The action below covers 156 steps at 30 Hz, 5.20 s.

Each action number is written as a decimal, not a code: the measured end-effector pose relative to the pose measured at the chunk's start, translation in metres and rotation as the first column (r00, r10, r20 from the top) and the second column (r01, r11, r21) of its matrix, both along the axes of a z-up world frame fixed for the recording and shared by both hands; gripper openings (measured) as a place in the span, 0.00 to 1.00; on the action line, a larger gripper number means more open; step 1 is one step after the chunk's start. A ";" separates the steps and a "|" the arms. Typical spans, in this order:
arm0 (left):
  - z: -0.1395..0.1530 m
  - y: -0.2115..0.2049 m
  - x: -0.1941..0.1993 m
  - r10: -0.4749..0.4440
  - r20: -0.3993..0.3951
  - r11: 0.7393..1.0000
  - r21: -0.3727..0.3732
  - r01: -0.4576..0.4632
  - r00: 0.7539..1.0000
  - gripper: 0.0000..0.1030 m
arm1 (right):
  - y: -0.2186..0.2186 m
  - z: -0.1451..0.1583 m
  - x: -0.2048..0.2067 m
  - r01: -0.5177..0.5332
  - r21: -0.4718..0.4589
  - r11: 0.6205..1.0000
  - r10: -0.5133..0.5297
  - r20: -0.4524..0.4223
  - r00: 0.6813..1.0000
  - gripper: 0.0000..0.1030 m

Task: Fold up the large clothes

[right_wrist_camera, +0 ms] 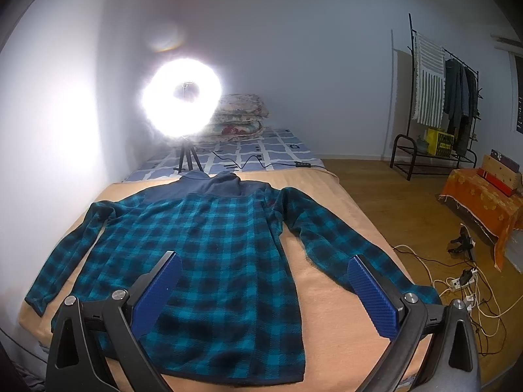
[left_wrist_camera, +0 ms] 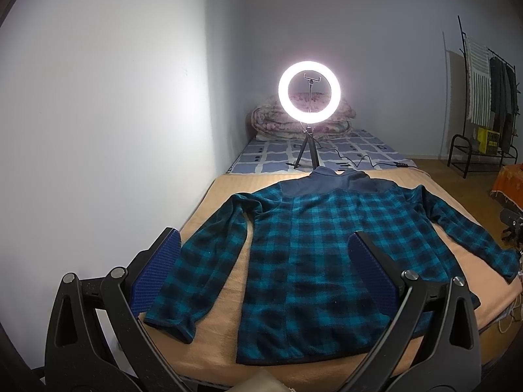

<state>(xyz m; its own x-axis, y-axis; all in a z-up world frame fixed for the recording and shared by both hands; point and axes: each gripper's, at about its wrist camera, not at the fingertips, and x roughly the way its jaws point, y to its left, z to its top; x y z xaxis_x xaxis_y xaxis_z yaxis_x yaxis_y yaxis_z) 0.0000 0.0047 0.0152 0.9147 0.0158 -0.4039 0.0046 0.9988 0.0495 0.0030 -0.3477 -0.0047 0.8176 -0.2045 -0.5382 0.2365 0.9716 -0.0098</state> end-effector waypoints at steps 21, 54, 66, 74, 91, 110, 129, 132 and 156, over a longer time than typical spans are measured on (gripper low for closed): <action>-0.004 0.003 0.000 0.003 0.004 1.000 0.003 -0.003 1.000 1.00 | 0.005 0.001 0.001 -0.003 -0.014 1.000 0.003 0.010 1.000 1.00; -0.013 0.018 0.001 0.049 -0.014 0.999 0.015 -0.049 0.999 1.00 | 0.021 0.006 0.010 -0.037 -0.025 0.999 0.037 0.013 0.999 1.00; -0.022 0.052 0.007 0.100 -0.073 0.995 -0.002 -0.101 0.992 1.00 | 0.061 0.011 0.037 -0.127 -0.025 0.992 0.127 0.017 0.992 0.98; -0.050 0.090 0.004 0.173 -0.136 0.985 0.011 -0.173 0.975 1.00 | 0.111 0.001 0.067 -0.306 -0.042 0.951 0.307 0.020 0.951 0.95; -0.112 0.159 0.006 0.092 -0.357 0.957 -0.225 -0.181 0.930 0.36 | 0.295 -0.102 0.197 -0.642 0.440 0.627 0.769 -0.216 0.602 0.42; -0.194 0.171 0.071 0.118 -0.588 0.900 -0.277 -0.336 0.800 0.35 | 0.335 -0.141 0.374 -0.566 0.509 0.649 0.748 -0.294 0.595 0.42; -0.217 0.193 0.076 0.117 -0.631 0.836 -0.354 -0.419 0.767 0.02 | 0.377 -0.198 0.450 -0.539 0.531 0.654 0.754 -0.398 0.523 0.05; -0.199 0.186 0.072 0.150 -0.572 0.871 -0.310 -0.381 0.807 0.01 | 0.371 -0.195 0.448 -0.546 0.539 0.641 0.764 -0.385 0.517 0.04; -0.188 0.134 0.049 -0.080 -0.512 0.965 -0.253 -0.061 0.855 0.01 | 0.254 -0.205 0.421 -0.433 0.685 0.585 0.768 -0.298 0.566 0.03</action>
